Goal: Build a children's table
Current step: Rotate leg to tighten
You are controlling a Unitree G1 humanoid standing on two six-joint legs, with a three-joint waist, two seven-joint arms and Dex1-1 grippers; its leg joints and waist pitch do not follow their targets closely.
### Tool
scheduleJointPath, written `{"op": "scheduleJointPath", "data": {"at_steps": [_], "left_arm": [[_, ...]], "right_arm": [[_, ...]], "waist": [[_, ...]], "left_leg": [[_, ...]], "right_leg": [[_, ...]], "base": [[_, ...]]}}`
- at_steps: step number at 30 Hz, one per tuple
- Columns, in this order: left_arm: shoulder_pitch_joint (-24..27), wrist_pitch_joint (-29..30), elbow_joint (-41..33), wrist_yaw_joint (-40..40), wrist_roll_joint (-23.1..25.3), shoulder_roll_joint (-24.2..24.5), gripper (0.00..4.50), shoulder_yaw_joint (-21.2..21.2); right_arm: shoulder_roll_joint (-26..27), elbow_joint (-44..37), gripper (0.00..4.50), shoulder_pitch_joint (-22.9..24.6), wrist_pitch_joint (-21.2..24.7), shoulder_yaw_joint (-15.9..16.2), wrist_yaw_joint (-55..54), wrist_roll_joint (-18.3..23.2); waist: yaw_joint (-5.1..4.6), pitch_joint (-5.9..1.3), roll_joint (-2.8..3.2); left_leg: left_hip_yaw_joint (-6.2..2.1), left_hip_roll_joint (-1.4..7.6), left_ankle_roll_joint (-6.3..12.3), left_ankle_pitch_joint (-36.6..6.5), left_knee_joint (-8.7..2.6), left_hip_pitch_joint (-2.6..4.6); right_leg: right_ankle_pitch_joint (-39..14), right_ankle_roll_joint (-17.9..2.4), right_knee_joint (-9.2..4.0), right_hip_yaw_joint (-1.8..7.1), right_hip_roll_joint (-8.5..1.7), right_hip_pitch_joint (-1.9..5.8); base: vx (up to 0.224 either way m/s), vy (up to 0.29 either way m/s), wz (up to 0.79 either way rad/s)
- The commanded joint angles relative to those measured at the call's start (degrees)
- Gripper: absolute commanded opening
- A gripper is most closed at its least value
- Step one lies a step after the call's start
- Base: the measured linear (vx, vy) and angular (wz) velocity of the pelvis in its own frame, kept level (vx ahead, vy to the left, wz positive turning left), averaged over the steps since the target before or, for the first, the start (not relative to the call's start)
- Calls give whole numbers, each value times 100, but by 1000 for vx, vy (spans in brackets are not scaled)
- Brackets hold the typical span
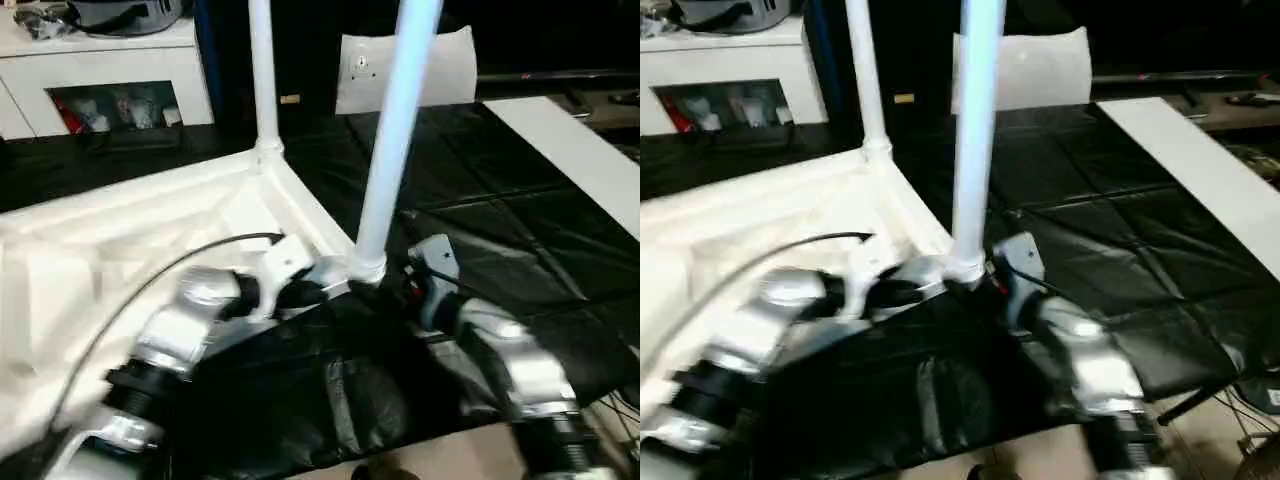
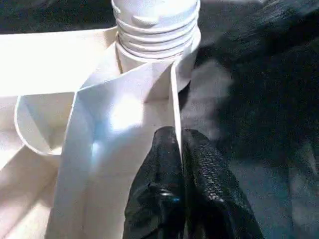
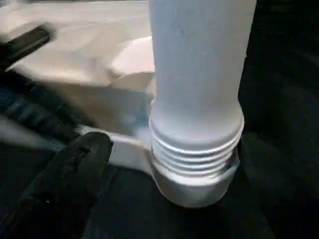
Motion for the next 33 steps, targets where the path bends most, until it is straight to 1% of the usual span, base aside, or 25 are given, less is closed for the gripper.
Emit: {"op": "scheduleJointPath", "data": {"at_steps": [1,3,4,5,6,8,9,10,11,12,13,14,15,16,18,19,22,23,24,25,26,28,30,32,33], "left_arm": [[-15,-355,7,-589,-63,92,0,-297],[-66,-379,46,-838,-56,229,0,-402],[-76,-381,54,-883,-54,256,0,-423],[-162,-538,159,-1271,-115,383,0,-525],[-194,-603,199,-1406,-144,411,0,-552],[-256,-715,276,-1653,-188,459,0,-606],[-335,-899,393,-1926,-178,518,0,-691],[-347,-926,410,-1964,-176,526,0,-703],[-393,-1017,475,-2095,-157,559,0,-755],[-423,-1075,516,-2174,-142,580,0,-787],[-480,-1177,582,-2275,-104,606,0,-837],[-524,-1246,629,-2331,-69,619,0,-875],[-590,-1355,706,-2398,-23,636,0,-931],[-592,-1359,709,-2400,-22,637,0,-933],[-635,-1437,773,-2447,1,643,0,-967],[-661,-1485,815,-2477,22,640,0,-981],[-715,-1576,922,-2512,34,622,0,-995],[-724,-1588,938,-2515,35,618,0,-997],[-736,-1615,967,-2522,37,613,0,-998],[-742,-1645,994,-2521,43,610,0,-1000],[-744,-1662,1011,-2519,46,607,0,-1003],[-749,-1679,1028,-2521,43,606,0,-1006],[-739,-1713,1057,-2513,39,615,0,-1013],[-746,-1749,1096,-2520,37,620,0,-1018],[-747,-1765,1111,-2525,41,629,0,-1020]], "right_arm": [[-144,-255,446,-30,-136,151,570,157],[-336,-253,446,-69,-102,173,856,213],[-373,-253,446,-76,-96,178,911,225],[-706,-204,446,-142,-196,359,1363,183],[-805,-165,446,-173,-257,424,1507,158],[-960,-74,446,-244,-359,531,1771,123],[-1075,-5,446,-344,-403,641,2068,121],[-1091,4,446,-358,-408,657,2110,121],[-1138,40,446,-408,-443,712,2248,108],[-1168,63,446,-439,-490,757,2329,82],[-1207,118,446,-499,-570,834,2472,42],[-1220,171,446,-548,-619,879,2554,22],[-1237,251,446,-624,-669,946,2682,30],[-1238,254,446,-627,-671,949,2688,32],[-1254,312,446,-684,-697,998,2779,66],[-1254,361,421,-732,-697,1026,2839,89],[-1226,498,411,-842,-724,1065,2924,92],[-1218,522,400,-861,-716,1068,2939,101],[-1203,548,375,-883,-707,1069,2958,110],[-1179,581,371,-905,-694,1075,2977,122],[-1165,608,367,-917,-698,1080,2986,126],[-1159,632,343,-924,-714,1085,2993,125],[-1144,697,332,-936,-732,1096,3036,138],[-1139,740,326,-953,-738,1101,3063,155],[-1134,758,308,-960,-736,1106,3074,163]], "waist": [[52,-373,8],[80,-362,16],[137,-340,27],[149,-332,19],[171,-324,17],[176,-316,-1],[192,-318,6],[207,-328,8],[214,-324,-9],[244,-327,-1],[271,-332,-10],[276,-331,-30],[292,-337,-18],[294,-345,-32],[312,-346,-44],[329,-352,-45],[332,-363,-44],[335,-365,-60],[343,-366,-63],[344,-363,-71],[352,-363,-62],[367,-353,-68],[391,-357,-83],[404,-356,-83],[405,-353,-84]], "left_leg": [[69,72,659,-432,-313,-72],[76,80,639,-516,-322,-55],[80,104,534,-638,-345,-18],[85,102,502,-710,-350,-7],[86,105,422,-847,-354,14],[87,108,371,-951,-364,15],[90,109,354,-983,-362,27],[88,104,353,-1000,-356,41],[91,112,354,-984,-359,34],[93,118,351,-960,-358,46],[100,119,355,-936,-352,46],[104,114,363,-930,-351,42],[103,119,353,-872,-352,41],[97,121,351,-805,-350,19],[104,117,364,-770,-341,19],[106,122,360,-718,-340,13],[114,121,358,-706,-335,11],[116,124,352,-700,-335,11],[117,121,358,-686,-329,7],[120,120,363,-683,-329,-2],[118,122,356,-690,-328,1],[125,119,324,-751,-323,7],[125,120,291,-799,-323,9],[123,117,281,-803,-324,7],[122,116,275,-808,-326,2]], "right_leg": [[-781,-1211,-281,304,-318,439],[-877,-1232,-293,296,-309,433],[-1126,-1221,-312,298,-309,408],[-1241,-1200,-330,291,-301,401],[-1415,-1153,-336,294,-295,396],[-1562,-1114,-353,310,-305,393],[-1629,-1096,-359,316,-309,384],[-1670,-1095,-362,315,-309,379],[-1641,-1105,-357,319,-310,380],[-1604,-1116,-350,321,-314,377],[-1574,-1126,-346,321,-320,375],[-1579,-1124,-346,316,-313,375],[-1514,-1141,-327,321,-320,382],[-1451,-1150,-301,317,-325,404],[-1429,-1141,-300,315,-321,399],[-1389,-1140,-280,316,-333,407],[-1345,-1165,-270,309,-332,407],[-1327,-1174,-262,308,-333,409],[-1306,-1169,-253,311,-335,411],[-1327,-1156,-257,312,-340,412],[-1351,-1154,-255,313,-347,409],[-1436,-1141,-263,319,-344,392],[-1522,-1111,-263,321,-352,396],[-1584,-1078,-269,318,-351,394],[-1617,-1051,-271,315,-346,397]], "base": [[0,0,0],[0,0,0],[0,0,0],[0,0,0],[0,0,0],[0,0,0],[0,0,0],[0,0,0],[0,0,0],[0,0,0],[0,0,0],[0,0,0],[0,0,0],[0,0,0],[0,0,0],[0,0,0],[0,0,0],[0,0,0],[0,0,0],[0,0,0],[0,0,0],[0,0,0],[0,0,0],[0,0,0],[0,0,0]]}}
